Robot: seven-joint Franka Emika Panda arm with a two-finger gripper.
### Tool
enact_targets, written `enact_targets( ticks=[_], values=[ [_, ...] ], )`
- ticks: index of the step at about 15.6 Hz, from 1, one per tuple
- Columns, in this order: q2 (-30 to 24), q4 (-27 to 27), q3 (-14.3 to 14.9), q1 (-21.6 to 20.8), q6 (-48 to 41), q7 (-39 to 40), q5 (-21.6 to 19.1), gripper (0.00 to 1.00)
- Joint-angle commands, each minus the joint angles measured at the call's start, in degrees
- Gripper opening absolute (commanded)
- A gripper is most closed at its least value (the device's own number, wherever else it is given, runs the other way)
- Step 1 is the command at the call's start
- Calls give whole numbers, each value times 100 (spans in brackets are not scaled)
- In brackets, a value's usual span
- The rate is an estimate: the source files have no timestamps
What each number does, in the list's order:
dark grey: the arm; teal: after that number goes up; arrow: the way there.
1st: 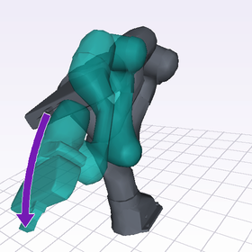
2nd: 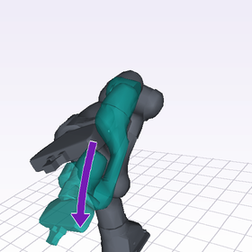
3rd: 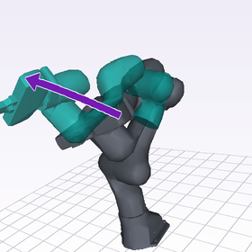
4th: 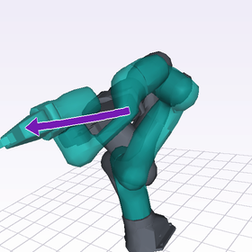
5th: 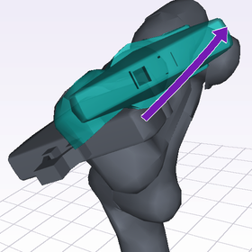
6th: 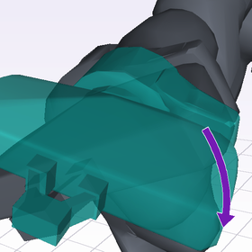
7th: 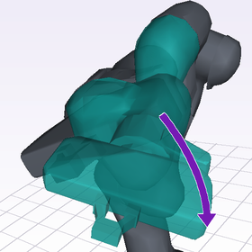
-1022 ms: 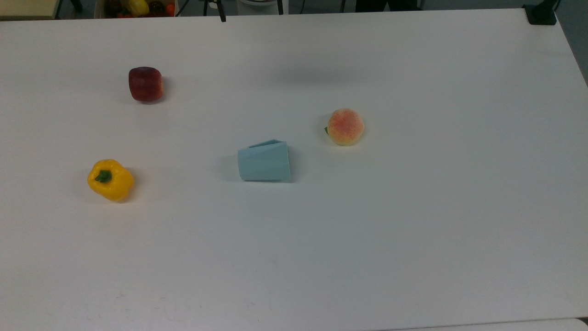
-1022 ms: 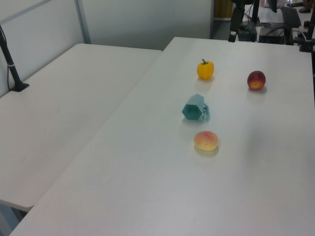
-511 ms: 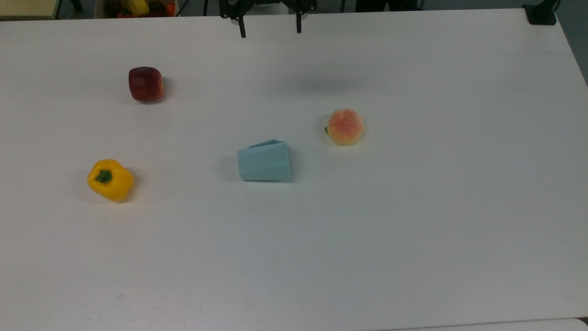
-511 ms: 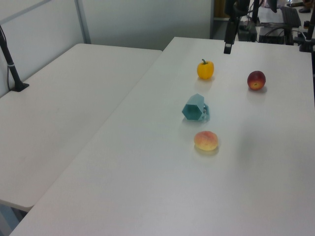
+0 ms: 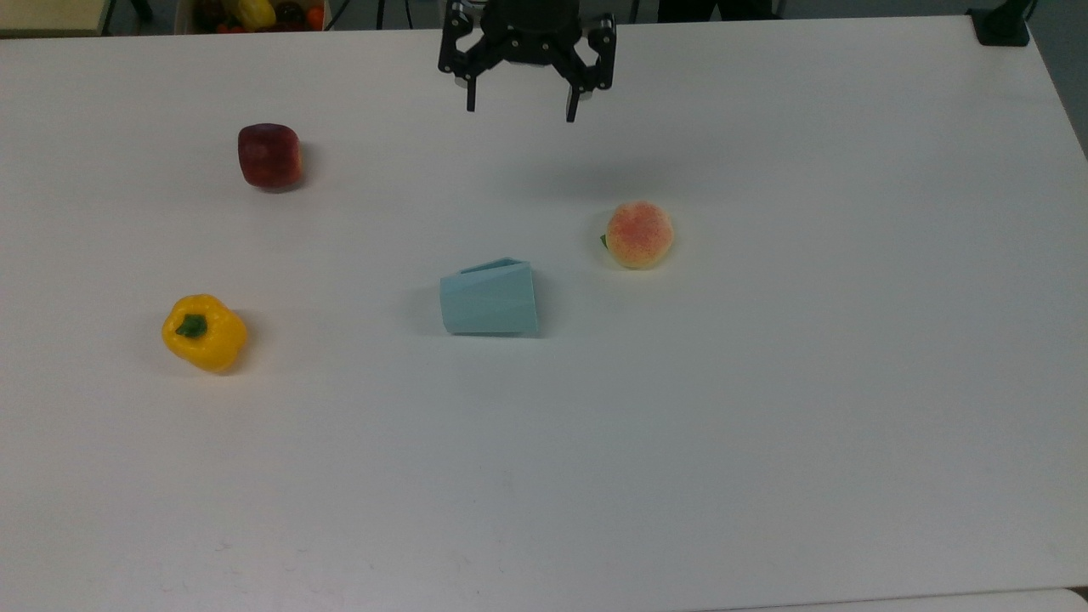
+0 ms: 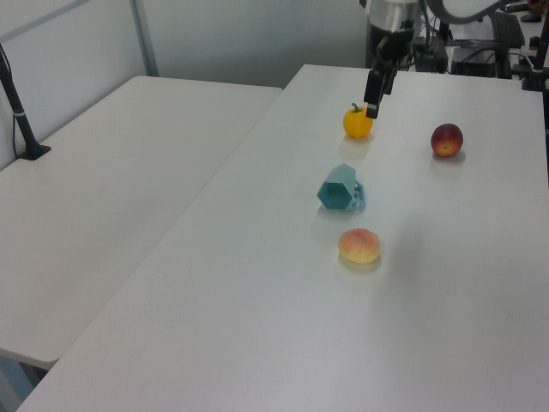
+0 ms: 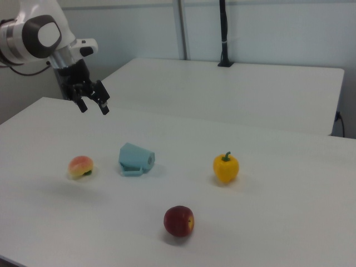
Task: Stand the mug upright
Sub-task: 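Move the open gripper down toward the light-blue mug lying on its side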
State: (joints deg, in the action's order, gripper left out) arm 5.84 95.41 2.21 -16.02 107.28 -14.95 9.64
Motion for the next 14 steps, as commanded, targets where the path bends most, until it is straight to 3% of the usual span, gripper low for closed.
enact_targets(
  ticks=[1,11,14],
  values=[
    [338,13,60,-357,380,-955,669,100],
    [1261,30,-230,-516,1049,-2442,2146,100],
    [1507,13,-283,-542,1119,-2504,2533,100]
  ],
)
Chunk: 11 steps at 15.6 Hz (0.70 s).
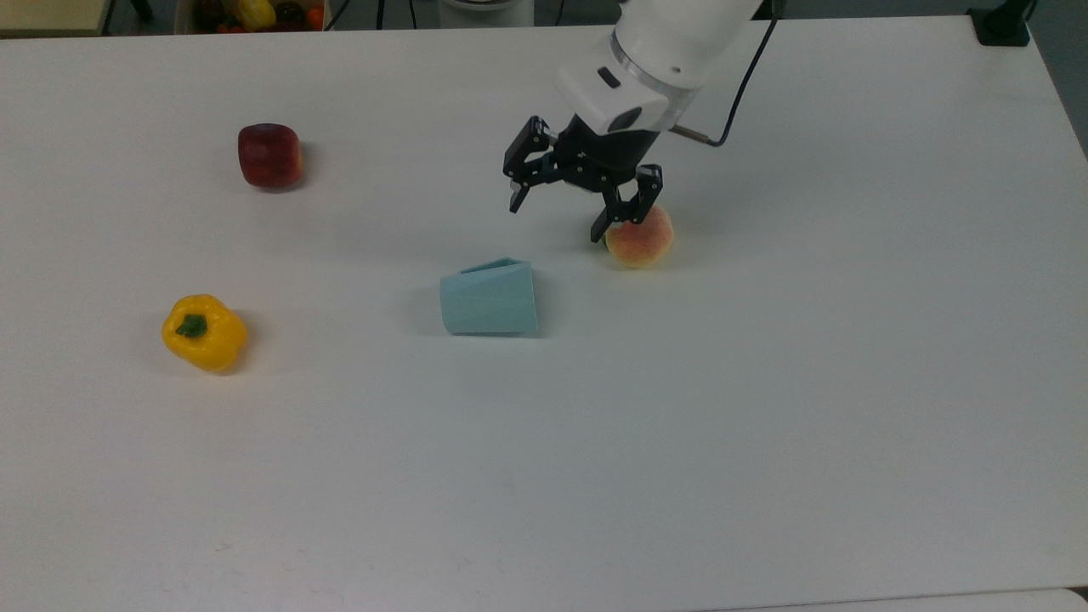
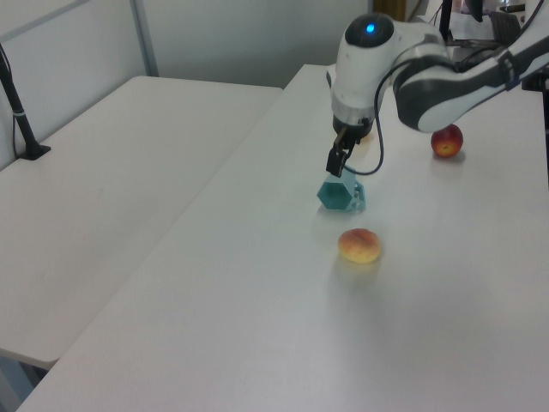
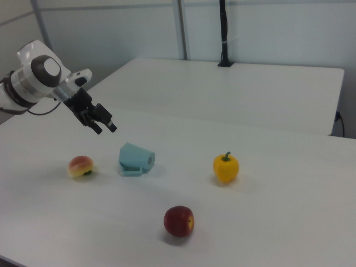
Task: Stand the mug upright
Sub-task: 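Move the open gripper down toward the light-blue mug lying on its side, then close the gripper on the rim of the light-blue mug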
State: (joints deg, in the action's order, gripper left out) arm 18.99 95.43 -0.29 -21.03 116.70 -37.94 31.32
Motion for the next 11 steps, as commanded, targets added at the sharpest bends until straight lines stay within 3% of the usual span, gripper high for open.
enact_targets(
  ticks=[1,11],
  values=[
    [262,11,-32,-41,239,-205,419,100],
    [729,29,-24,81,442,-206,1158,100]
  ],
)
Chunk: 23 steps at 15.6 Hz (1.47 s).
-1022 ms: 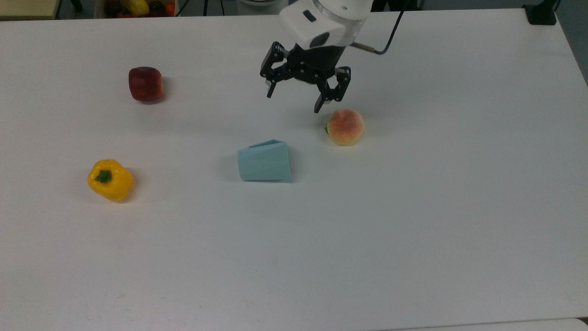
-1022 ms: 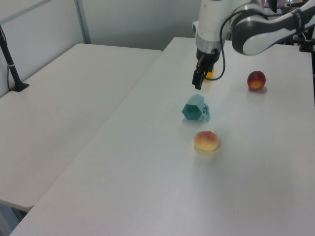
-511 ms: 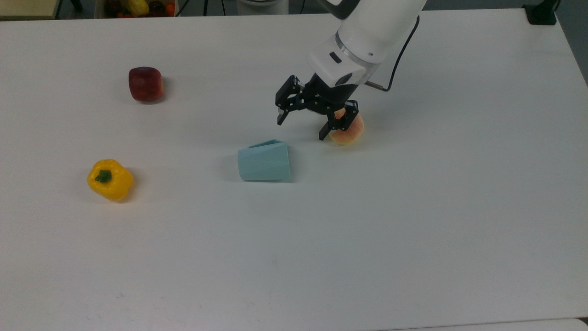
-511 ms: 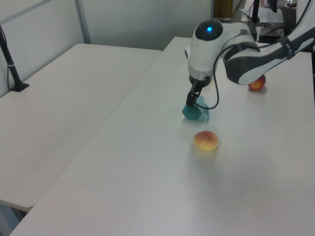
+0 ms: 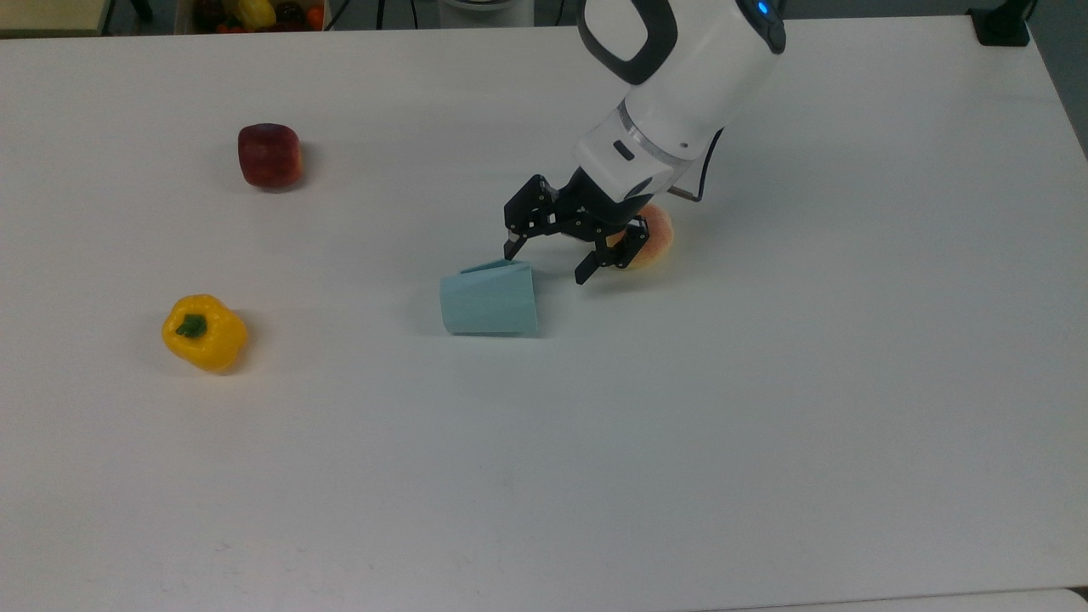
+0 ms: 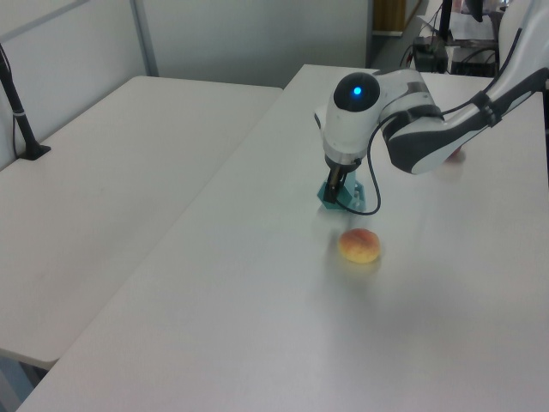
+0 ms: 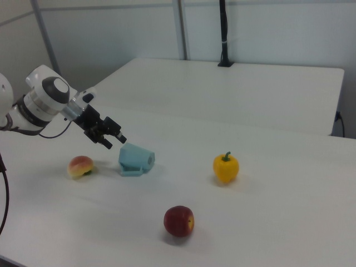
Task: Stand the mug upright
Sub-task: 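Close the gripper on the rim of the light-blue mug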
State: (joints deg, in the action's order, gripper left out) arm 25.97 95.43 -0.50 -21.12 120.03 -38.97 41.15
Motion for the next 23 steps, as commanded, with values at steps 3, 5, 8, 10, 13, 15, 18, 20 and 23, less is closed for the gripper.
enact_targets(
  ticks=[3,5,8,10,13,15,18,20,23],
  values=[
    [40,54,-11,213,108,-111,183,100],
    [101,54,-3,310,117,-111,209,100],
    [102,72,-3,407,91,-102,262,100],
    [102,116,-3,477,91,-102,305,100],
    [110,133,-3,538,91,-93,428,87],
    [110,282,-3,539,73,-58,568,56],
    [110,423,-3,547,47,-41,648,13],
    [110,424,-3,556,29,21,640,0],
    [58,389,-11,670,38,39,561,0]
  ],
)
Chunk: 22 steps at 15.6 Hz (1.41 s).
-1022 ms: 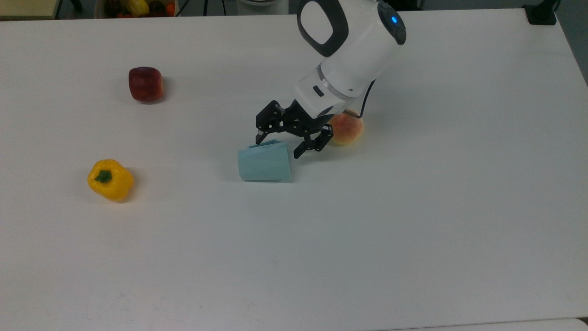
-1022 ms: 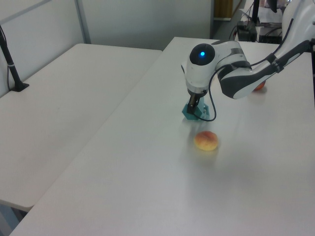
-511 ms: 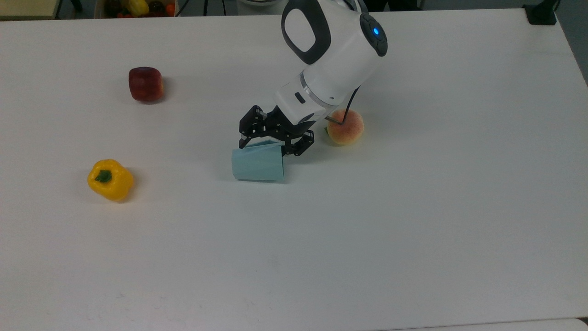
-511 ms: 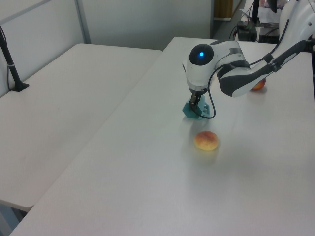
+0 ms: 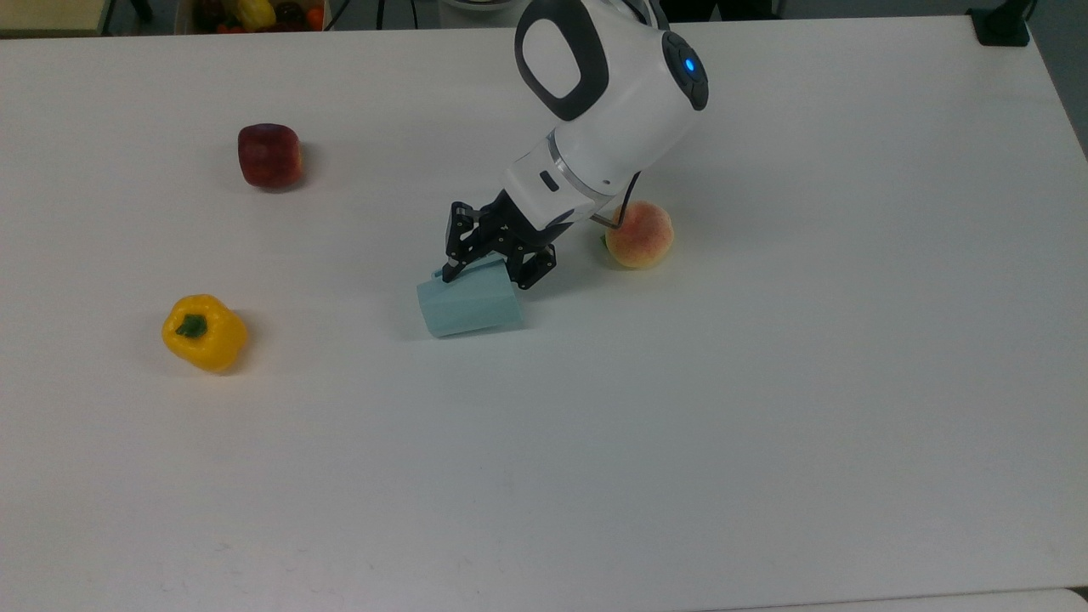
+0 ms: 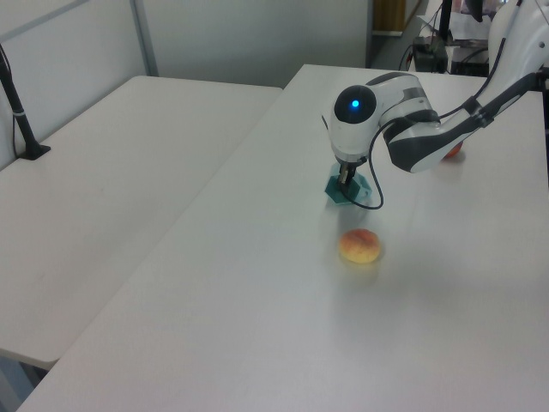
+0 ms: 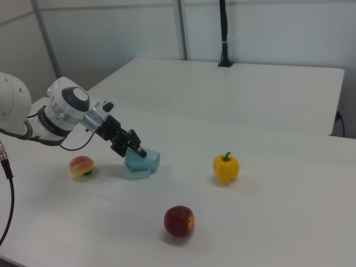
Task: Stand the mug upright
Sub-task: 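Rotate the held mug upright and lower it onto the table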
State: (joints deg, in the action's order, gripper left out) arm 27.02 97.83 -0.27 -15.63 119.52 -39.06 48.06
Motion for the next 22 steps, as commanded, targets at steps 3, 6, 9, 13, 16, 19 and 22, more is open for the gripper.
enact_targets(
  ticks=[3,6,9,13,16,19,22],
  values=[
    [-162,113,-35,236,115,74,-357,0],
    [-390,52,-35,315,115,319,-1059,0],
    [-610,16,-35,420,89,785,-1763,0],
    [-865,-36,-26,649,36,1697,-2791,0],
    [-769,-404,62,938,-402,3231,-3896,0],
    [-629,-703,62,1307,-824,4826,-4883,0],
    [-242,-1003,62,1545,-1351,5381,-4947,0]
  ],
)
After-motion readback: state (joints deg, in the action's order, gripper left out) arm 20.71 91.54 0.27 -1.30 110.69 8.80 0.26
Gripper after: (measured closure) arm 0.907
